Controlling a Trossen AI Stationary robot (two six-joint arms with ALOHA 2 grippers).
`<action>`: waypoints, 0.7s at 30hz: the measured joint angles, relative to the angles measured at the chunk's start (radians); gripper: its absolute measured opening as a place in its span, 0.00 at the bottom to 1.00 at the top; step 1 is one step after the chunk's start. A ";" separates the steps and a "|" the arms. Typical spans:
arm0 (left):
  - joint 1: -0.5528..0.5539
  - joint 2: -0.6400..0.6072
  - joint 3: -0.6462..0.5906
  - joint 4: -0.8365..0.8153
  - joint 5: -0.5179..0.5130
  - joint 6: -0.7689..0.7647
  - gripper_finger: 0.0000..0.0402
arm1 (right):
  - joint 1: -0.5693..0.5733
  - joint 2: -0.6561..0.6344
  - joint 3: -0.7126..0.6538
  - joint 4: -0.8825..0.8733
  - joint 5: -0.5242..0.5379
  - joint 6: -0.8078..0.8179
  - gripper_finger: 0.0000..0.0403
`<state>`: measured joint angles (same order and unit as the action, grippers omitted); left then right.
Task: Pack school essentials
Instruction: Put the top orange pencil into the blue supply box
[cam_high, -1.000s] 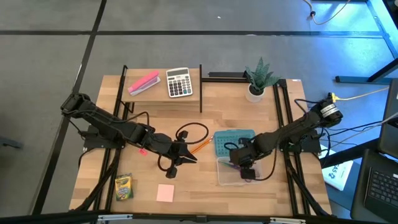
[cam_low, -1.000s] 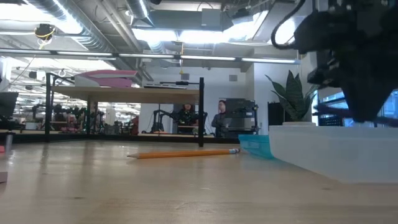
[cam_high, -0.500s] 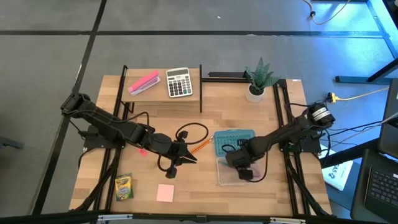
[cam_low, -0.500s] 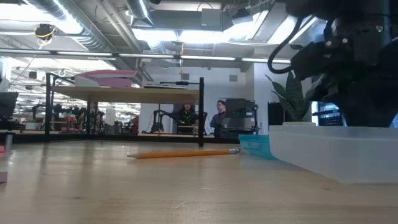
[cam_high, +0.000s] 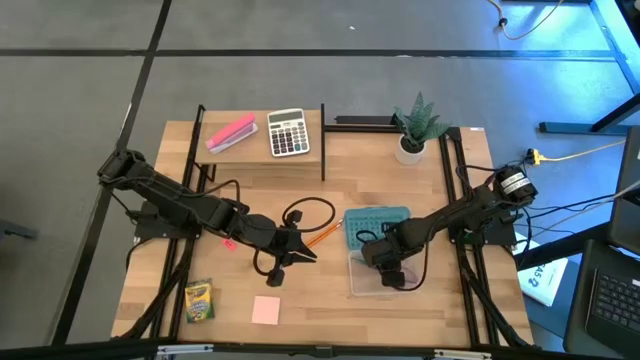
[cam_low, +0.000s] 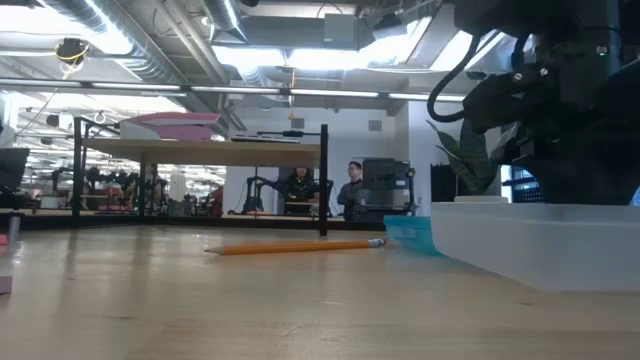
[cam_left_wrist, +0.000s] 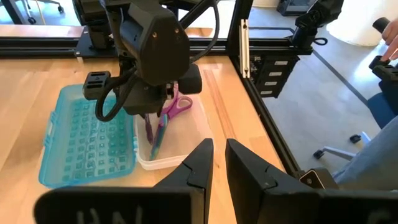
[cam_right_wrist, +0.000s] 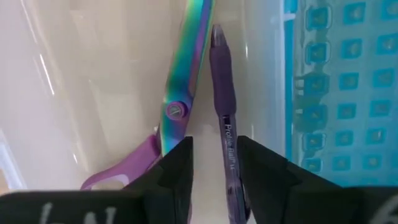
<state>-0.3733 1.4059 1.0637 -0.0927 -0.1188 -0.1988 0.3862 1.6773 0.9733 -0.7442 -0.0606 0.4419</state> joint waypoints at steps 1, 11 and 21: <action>-0.001 -0.001 0.000 -0.005 0.006 0.000 0.09 | 0.000 -0.005 0.000 -0.001 -0.017 0.000 0.32; -0.035 -0.098 0.000 -0.096 -0.033 -0.064 0.09 | 0.003 -0.121 0.088 -0.030 0.011 0.026 0.32; 0.001 -0.077 -0.001 -0.273 -0.036 -0.182 0.09 | 0.003 -0.241 0.160 -0.029 0.041 0.020 0.32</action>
<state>-0.3719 1.3286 1.0632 -0.3655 -0.1551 -0.3812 0.3889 1.4364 1.1334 -0.7731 -0.0200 0.4622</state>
